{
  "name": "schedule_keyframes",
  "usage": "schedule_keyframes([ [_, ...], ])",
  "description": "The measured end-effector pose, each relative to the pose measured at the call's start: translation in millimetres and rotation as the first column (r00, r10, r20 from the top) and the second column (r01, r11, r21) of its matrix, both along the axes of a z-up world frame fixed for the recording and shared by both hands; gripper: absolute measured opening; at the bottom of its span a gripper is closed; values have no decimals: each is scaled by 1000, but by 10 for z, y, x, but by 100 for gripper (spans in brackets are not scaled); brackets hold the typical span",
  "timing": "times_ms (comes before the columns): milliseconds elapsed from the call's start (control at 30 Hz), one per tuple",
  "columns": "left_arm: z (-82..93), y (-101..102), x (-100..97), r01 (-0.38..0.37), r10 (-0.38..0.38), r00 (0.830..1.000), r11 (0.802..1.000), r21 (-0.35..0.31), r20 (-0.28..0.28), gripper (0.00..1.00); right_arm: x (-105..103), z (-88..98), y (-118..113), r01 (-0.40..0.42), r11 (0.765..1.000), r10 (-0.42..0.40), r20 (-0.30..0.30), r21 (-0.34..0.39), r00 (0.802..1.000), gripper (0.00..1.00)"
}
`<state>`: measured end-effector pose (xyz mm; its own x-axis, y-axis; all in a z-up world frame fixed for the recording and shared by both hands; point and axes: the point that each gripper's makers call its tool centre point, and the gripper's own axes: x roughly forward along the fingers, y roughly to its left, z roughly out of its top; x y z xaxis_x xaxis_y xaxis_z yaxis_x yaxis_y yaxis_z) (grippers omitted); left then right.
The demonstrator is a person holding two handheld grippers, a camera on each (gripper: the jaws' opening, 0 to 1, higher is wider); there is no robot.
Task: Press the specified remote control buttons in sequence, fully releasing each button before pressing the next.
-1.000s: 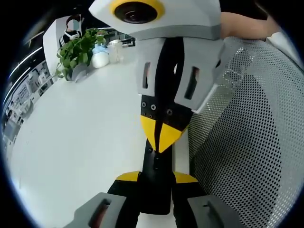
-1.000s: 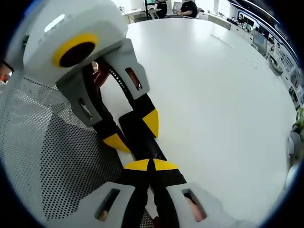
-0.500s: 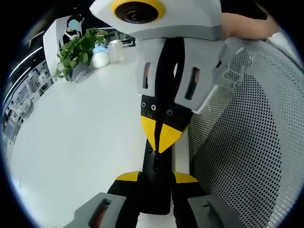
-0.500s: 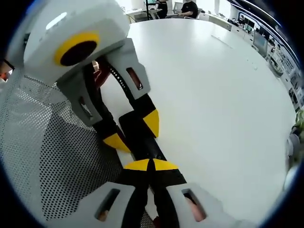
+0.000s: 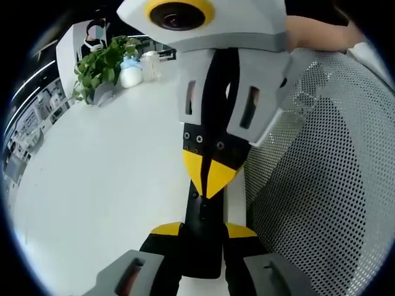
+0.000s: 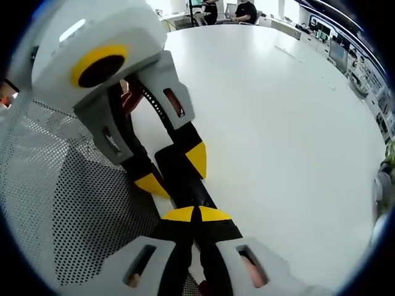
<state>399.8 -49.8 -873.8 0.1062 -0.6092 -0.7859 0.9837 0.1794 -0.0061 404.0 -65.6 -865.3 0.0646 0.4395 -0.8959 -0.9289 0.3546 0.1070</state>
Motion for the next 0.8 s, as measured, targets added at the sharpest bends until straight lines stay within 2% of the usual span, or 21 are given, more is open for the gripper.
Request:
schedule_keyframes([
  [267,0,0,-1,2,-2,1000,1000,5,-1,25,-1,3,-3,9,1000,-10,-7,-9,1000,0],
  [500,0,3,0,2,-2,1000,1000,2,-1,25,1,1,-2,-3,1000,3,0,-14,1000,0],
  [800,-2,66,59,-25,25,1000,1000,7,0,25,-74,-10,5,-37,999,37,-24,-25,999,0],
])
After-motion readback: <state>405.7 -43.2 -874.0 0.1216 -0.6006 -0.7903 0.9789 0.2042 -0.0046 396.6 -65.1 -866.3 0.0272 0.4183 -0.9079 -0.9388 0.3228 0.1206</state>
